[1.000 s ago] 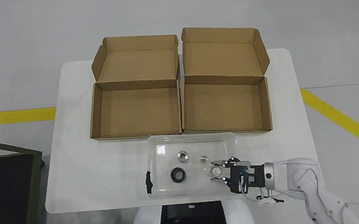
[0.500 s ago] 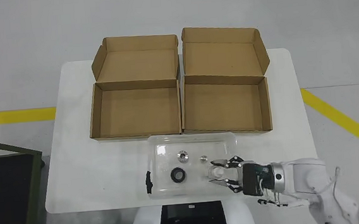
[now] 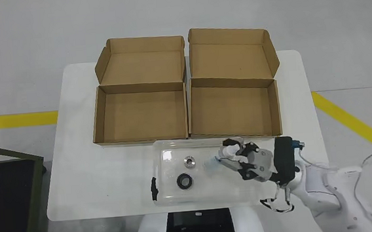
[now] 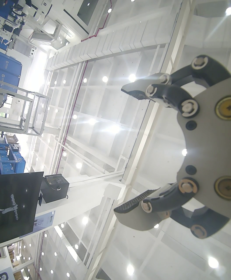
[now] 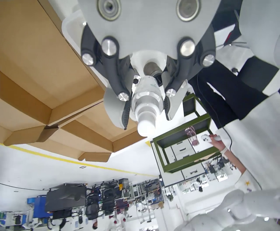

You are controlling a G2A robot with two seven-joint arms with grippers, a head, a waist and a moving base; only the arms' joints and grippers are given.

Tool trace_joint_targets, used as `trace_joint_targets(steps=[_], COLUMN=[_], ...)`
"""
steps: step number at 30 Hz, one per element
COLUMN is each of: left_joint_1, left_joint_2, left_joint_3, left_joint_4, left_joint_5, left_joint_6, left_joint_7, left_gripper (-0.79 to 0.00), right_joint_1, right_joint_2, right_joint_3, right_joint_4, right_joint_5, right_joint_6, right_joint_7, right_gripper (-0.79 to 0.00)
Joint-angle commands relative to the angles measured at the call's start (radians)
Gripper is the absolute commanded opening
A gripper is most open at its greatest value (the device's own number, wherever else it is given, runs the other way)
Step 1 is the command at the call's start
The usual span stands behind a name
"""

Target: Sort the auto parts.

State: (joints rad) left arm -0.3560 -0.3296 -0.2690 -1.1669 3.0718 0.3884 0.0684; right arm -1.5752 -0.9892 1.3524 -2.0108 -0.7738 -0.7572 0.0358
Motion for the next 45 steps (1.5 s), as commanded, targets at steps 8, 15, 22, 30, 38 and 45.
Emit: trace_joint_targets(steps=[8,15,22,30,38,45], left_joint_1=[0.0,0.0,0.0,0.0,0.0,0.0], left_joint_2=[0.0,0.0,0.0,0.0,0.0,0.0], left_joint_3=[0.0,0.0,0.0,0.0,0.0,0.0], left_joint_4=[0.0,0.0,0.0,0.0,0.0,0.0], left_joint_5=[0.0,0.0,0.0,0.0,0.0,0.0], left_joint_6=[0.0,0.0,0.0,0.0,0.0,0.0], left_joint_7=[0.0,0.0,0.0,0.0,0.0,0.0], left_gripper=[0.0,0.0,0.0,0.0,0.0,0.0], right_joint_1=[0.024,0.017,0.018,0.047,0.115,0.185], right_joint_2=[-0.015,-0.025,-0.033,-0.045,-0.067,-0.087], right_joint_3=[-0.018,-0.015,-0.009,-0.021,-0.112,-0.199], right_joint_4=[-0.002,-0.018,-0.032,-0.015,0.035,0.112], right_joint_5=[0.264,0.406,0.457,0.324,0.089,-0.081], right_joint_6=[0.207,0.316,0.37,0.428,0.457,0.489], right_joint_7=[0.03,0.03,0.036,-0.029,-0.131,-0.176], right_gripper=[-0.785,-0.785,-0.785,-0.785,-0.785,-0.785])
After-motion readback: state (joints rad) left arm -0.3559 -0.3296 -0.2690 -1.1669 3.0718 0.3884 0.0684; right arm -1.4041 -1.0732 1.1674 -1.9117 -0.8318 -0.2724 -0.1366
